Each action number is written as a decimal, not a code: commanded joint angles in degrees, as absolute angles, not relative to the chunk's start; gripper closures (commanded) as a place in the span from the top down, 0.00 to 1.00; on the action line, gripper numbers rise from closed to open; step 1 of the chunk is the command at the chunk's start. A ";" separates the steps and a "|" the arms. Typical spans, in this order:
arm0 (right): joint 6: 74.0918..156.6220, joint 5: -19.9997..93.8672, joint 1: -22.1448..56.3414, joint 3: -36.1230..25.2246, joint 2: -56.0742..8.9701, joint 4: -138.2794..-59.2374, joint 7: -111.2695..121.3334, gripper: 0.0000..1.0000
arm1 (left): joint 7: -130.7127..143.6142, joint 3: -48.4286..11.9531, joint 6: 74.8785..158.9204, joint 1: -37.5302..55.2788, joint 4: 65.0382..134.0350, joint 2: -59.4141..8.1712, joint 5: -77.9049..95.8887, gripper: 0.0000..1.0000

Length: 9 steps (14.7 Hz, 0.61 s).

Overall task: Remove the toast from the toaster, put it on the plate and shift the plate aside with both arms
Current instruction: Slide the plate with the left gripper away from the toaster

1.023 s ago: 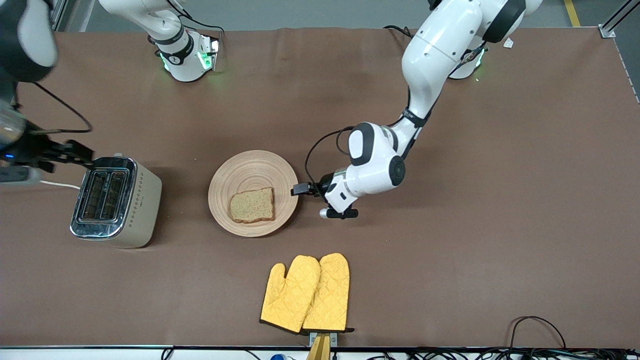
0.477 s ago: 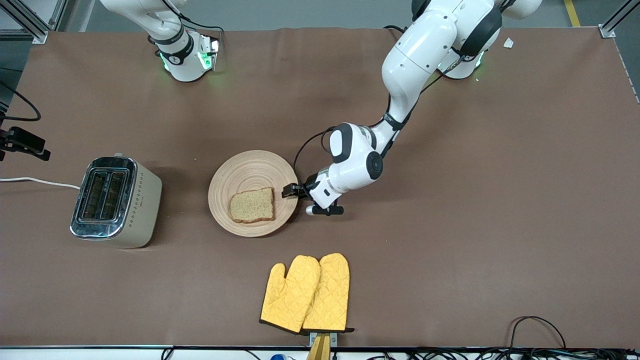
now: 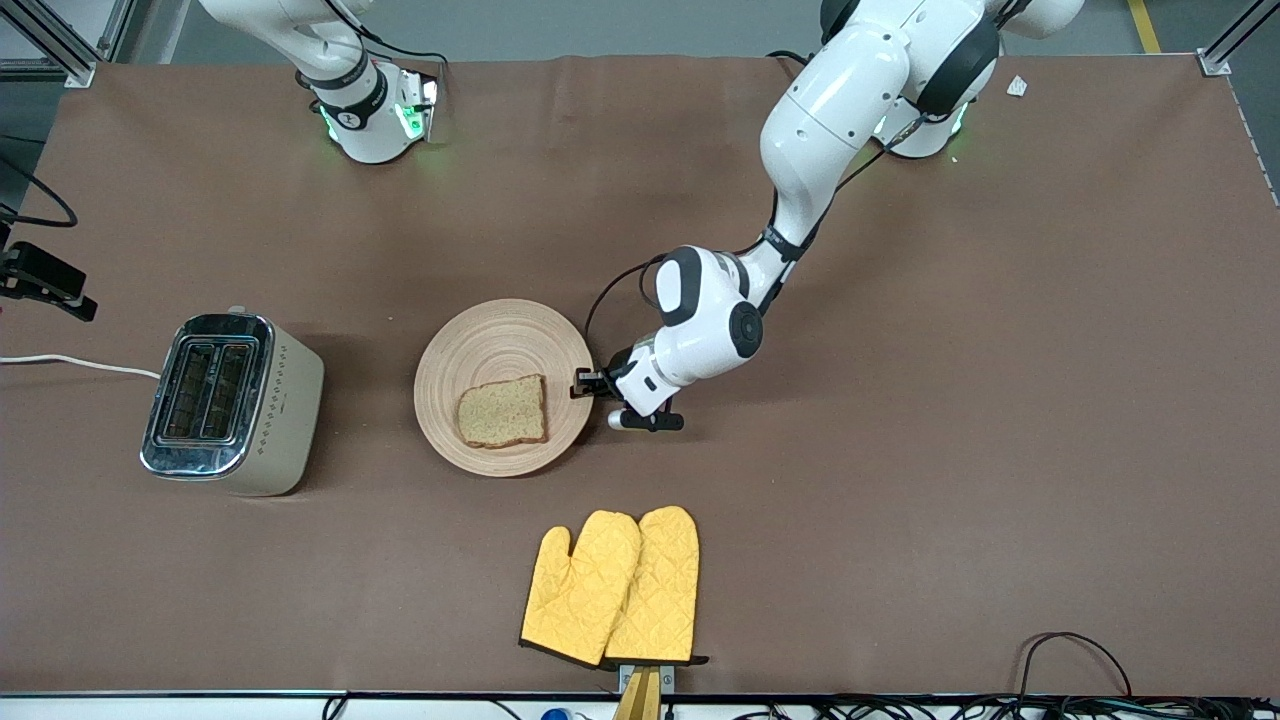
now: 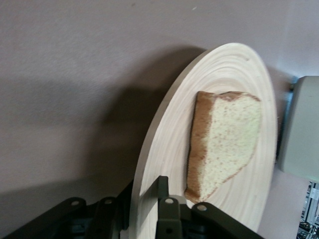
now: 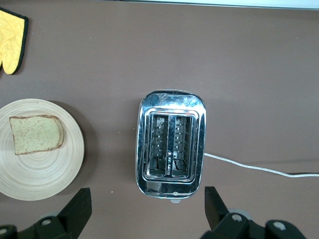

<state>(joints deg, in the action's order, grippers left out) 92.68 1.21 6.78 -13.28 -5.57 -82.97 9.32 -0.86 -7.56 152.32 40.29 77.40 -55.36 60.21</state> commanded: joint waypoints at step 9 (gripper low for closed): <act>91.32 -0.79 -3.08 -0.88 -6.50 -81.30 8.61 1.00 | -10.95 -7.21 126.69 23.24 88.23 -36.75 54.58 0.00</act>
